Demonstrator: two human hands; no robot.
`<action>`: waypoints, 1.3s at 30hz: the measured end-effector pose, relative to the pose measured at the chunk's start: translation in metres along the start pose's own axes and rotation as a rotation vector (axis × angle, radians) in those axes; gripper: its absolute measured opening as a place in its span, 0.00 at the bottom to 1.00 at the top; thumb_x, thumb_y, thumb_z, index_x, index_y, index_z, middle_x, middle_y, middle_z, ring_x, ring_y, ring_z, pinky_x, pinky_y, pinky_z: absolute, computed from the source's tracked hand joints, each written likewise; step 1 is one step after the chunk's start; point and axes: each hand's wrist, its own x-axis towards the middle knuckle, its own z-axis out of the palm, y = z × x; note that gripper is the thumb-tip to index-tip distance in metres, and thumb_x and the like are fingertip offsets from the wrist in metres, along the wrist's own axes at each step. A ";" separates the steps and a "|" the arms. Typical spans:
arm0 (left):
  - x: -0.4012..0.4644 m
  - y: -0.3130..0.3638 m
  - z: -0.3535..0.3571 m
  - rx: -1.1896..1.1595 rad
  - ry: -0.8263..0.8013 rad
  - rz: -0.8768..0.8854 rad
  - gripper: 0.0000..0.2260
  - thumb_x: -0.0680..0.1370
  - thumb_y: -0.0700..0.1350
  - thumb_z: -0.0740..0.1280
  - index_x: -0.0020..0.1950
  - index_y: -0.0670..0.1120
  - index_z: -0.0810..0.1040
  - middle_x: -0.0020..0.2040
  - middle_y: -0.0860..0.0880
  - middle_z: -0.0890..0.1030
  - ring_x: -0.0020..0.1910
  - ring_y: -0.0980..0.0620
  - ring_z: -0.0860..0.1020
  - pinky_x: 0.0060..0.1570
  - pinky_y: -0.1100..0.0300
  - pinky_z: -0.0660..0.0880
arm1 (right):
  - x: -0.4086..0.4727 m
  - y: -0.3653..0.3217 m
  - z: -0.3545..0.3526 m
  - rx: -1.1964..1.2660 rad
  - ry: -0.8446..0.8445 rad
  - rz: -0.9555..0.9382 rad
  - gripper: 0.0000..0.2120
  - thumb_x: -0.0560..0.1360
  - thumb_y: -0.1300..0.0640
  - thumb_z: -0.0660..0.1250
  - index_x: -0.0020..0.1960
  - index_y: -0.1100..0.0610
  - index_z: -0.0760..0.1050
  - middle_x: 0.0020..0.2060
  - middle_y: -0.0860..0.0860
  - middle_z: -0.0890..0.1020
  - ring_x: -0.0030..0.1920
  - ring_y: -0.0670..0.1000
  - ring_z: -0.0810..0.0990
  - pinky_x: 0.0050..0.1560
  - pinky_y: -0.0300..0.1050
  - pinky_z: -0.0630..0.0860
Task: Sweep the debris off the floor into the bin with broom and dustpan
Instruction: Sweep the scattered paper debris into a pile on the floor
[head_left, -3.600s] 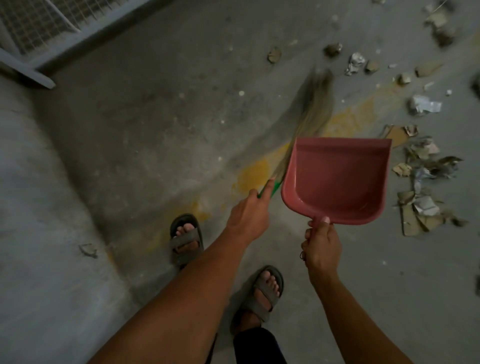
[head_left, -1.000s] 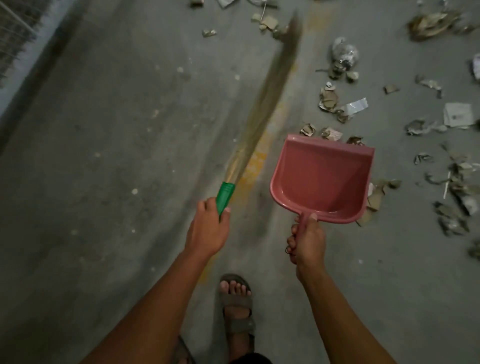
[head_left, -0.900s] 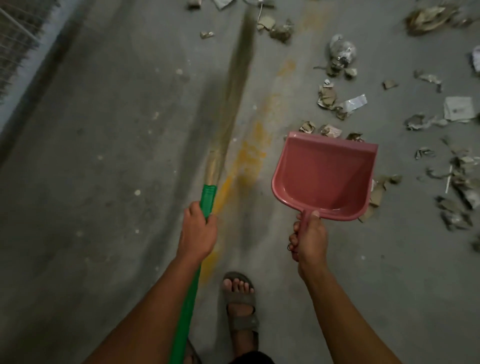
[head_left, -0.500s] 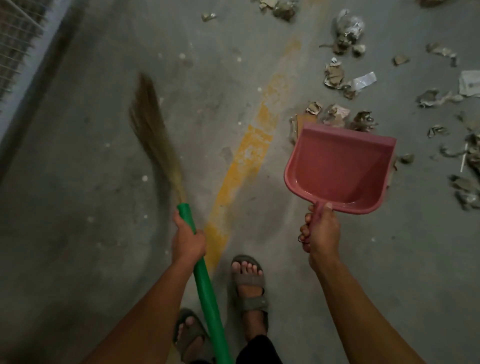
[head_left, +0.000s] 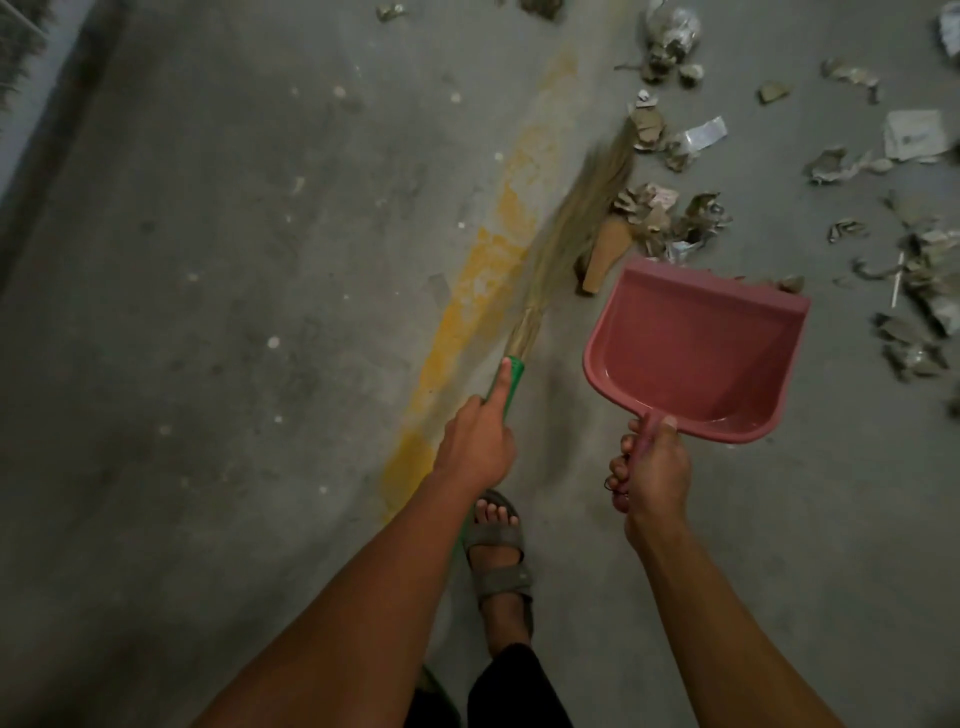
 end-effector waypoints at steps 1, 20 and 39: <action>-0.008 -0.003 -0.002 -0.020 0.029 0.010 0.42 0.82 0.44 0.64 0.85 0.63 0.38 0.50 0.45 0.72 0.48 0.41 0.75 0.46 0.49 0.74 | -0.002 0.000 -0.001 0.007 0.000 0.000 0.22 0.87 0.40 0.51 0.51 0.52 0.77 0.32 0.47 0.74 0.24 0.47 0.68 0.24 0.37 0.62; -0.062 0.037 0.077 0.214 -0.171 -0.271 0.51 0.80 0.39 0.68 0.83 0.53 0.28 0.66 0.36 0.68 0.56 0.36 0.78 0.53 0.44 0.78 | -0.006 0.041 -0.031 0.044 0.066 0.034 0.22 0.87 0.41 0.51 0.49 0.52 0.77 0.31 0.47 0.75 0.24 0.48 0.69 0.23 0.38 0.65; -0.089 0.007 0.041 0.088 0.011 -0.293 0.51 0.81 0.45 0.69 0.83 0.56 0.29 0.65 0.39 0.71 0.56 0.36 0.78 0.49 0.47 0.75 | -0.015 0.030 -0.037 0.100 0.076 0.002 0.22 0.87 0.41 0.51 0.49 0.53 0.77 0.32 0.49 0.75 0.25 0.48 0.69 0.24 0.37 0.65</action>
